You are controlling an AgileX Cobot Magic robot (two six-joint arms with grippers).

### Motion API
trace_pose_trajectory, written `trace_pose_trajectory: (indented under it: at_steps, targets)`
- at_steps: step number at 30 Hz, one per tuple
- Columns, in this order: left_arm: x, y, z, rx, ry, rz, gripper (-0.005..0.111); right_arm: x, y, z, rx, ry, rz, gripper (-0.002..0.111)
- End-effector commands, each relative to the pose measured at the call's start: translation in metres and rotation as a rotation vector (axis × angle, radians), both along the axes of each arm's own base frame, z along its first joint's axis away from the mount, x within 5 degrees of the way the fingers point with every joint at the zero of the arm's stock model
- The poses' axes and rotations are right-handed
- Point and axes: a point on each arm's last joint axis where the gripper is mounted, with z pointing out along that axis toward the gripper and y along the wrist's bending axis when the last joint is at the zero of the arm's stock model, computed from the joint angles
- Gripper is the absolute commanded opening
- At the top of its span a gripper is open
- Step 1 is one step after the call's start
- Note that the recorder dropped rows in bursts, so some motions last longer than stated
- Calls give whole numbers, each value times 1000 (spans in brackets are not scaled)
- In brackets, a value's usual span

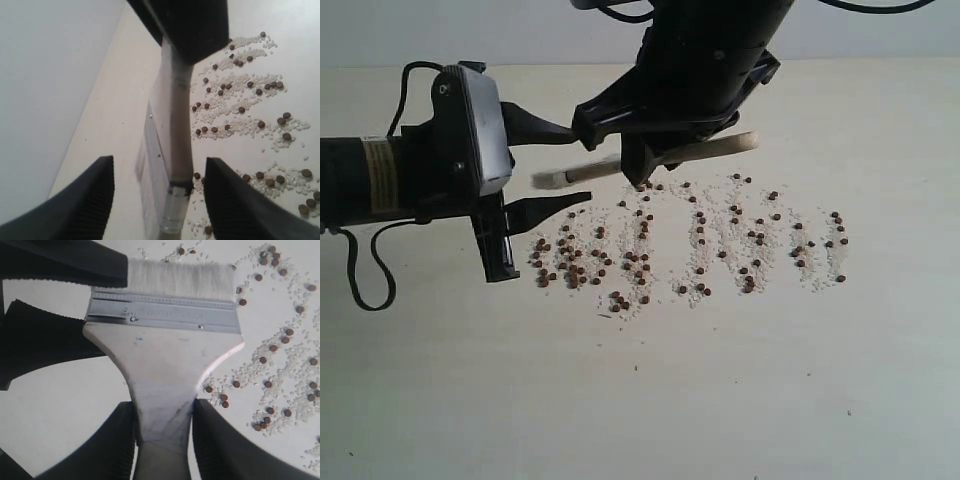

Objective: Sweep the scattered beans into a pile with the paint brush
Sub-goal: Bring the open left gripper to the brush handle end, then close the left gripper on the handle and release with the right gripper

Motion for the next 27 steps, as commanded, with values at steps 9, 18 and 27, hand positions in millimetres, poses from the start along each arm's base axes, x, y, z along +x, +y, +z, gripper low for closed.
trace_pose_trajectory:
  at_steps: [9,18,27]
  targets:
    - [12,-5,-2,-20,11,37,54,2,-1,5,12,-16,10,0]
    - [13,-7,-11,-31,34,25,44,2,0,5,15,-14,9,0]
    - [11,-11,-7,-85,16,-16,9,2,0,5,22,-13,1,0]
